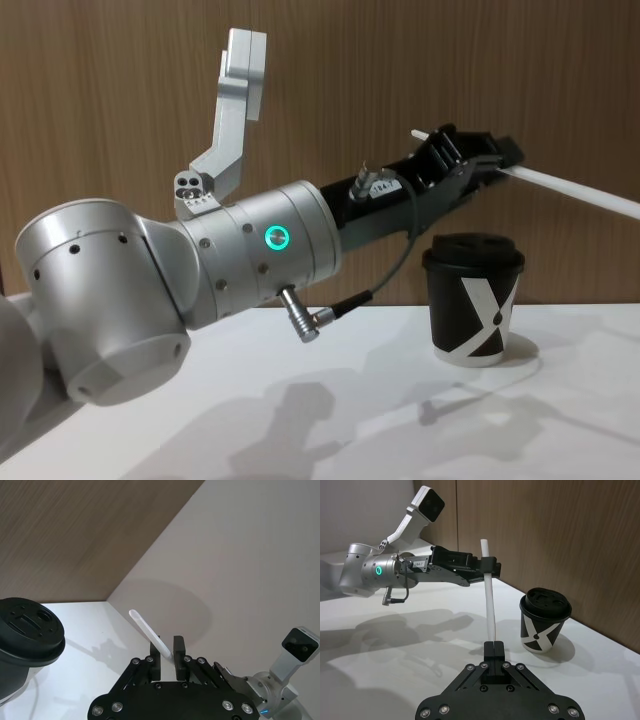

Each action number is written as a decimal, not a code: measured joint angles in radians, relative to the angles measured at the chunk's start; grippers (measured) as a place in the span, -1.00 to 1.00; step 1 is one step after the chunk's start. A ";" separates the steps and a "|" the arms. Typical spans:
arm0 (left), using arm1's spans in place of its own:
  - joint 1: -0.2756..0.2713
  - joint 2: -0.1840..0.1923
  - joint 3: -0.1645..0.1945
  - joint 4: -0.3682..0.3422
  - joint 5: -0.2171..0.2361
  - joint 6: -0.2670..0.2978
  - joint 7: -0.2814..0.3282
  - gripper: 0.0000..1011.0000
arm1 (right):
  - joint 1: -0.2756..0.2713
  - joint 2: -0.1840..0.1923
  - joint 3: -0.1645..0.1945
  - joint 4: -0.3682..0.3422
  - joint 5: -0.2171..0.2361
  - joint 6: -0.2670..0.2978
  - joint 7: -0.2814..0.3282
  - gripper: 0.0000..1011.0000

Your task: Pick up the straw with one hand, pass it to the other hand, and insert it into the cup.

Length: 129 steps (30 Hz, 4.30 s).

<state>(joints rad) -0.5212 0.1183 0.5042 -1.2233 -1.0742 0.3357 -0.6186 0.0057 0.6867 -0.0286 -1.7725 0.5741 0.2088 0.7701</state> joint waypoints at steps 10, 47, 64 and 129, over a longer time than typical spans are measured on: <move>-0.001 0.000 0.000 0.001 0.000 0.000 0.000 -0.81 | 0.000 0.000 0.000 0.000 0.000 0.000 0.000 -1.00; -0.001 0.000 0.000 0.001 0.000 0.000 0.001 -0.97 | 0.000 0.000 0.000 0.000 0.000 0.000 0.000 0.28; -0.025 0.024 0.031 -0.066 0.082 -0.060 0.061 -0.97 | 0.000 0.000 0.000 0.000 0.000 0.000 0.000 0.98; -0.185 0.134 0.145 -0.247 0.466 -0.089 0.316 -0.97 | 0.000 0.000 0.000 0.000 0.000 0.000 0.000 0.98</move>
<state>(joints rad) -0.7059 0.2522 0.6495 -1.4705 -0.6085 0.2465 -0.3022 0.0057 0.6867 -0.0285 -1.7725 0.5741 0.2087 0.7701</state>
